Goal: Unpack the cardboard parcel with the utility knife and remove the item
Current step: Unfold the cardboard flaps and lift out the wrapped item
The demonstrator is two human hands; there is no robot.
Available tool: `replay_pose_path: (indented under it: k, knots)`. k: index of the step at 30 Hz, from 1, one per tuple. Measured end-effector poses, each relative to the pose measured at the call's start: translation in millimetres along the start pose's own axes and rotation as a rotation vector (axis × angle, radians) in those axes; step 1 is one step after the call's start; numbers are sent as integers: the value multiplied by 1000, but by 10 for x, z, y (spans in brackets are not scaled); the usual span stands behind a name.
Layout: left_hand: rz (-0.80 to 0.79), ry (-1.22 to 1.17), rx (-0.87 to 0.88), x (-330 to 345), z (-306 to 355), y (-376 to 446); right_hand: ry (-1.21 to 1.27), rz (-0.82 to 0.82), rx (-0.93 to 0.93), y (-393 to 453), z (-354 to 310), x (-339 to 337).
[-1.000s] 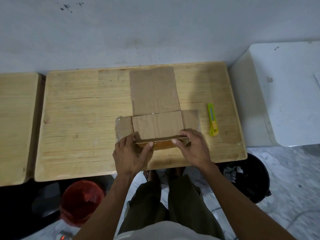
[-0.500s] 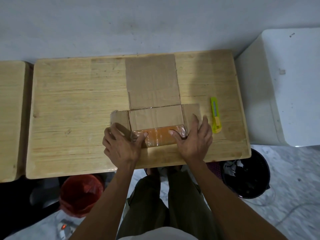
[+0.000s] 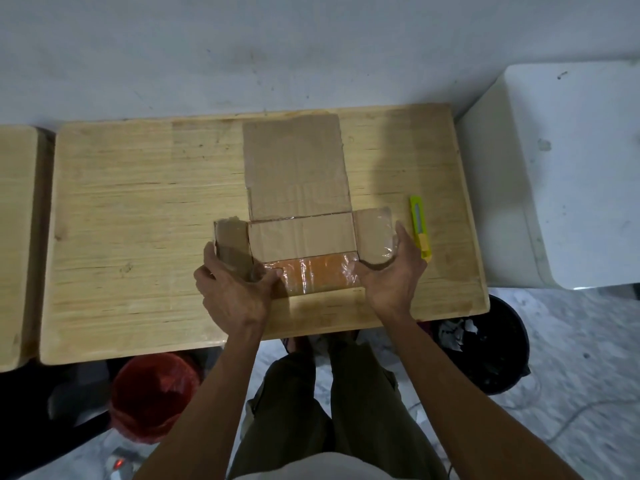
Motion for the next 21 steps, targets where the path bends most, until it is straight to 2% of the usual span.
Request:
replay_pose_path:
  k: [4,8,16,21]
  knots:
    - [30,11,33,-30,127,-128,24,-16,-88,-149,-179,37]
    - [-4,33,85,2,206,-174,53,-90,-154,-298,-315,212]
    - [-89,-161,160,127,312,-264,110,-280,-78,-360,-327,397]
    - [-49,-187,170,172,359,-129,206,-254,11,-230,-354,397]
Point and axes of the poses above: each hand's wrist, its own y-axis towards the middle knuckle, its own x-axis out of the palm, z = x × y, the point moved 8 cm from there along y, towards the middle knuckle
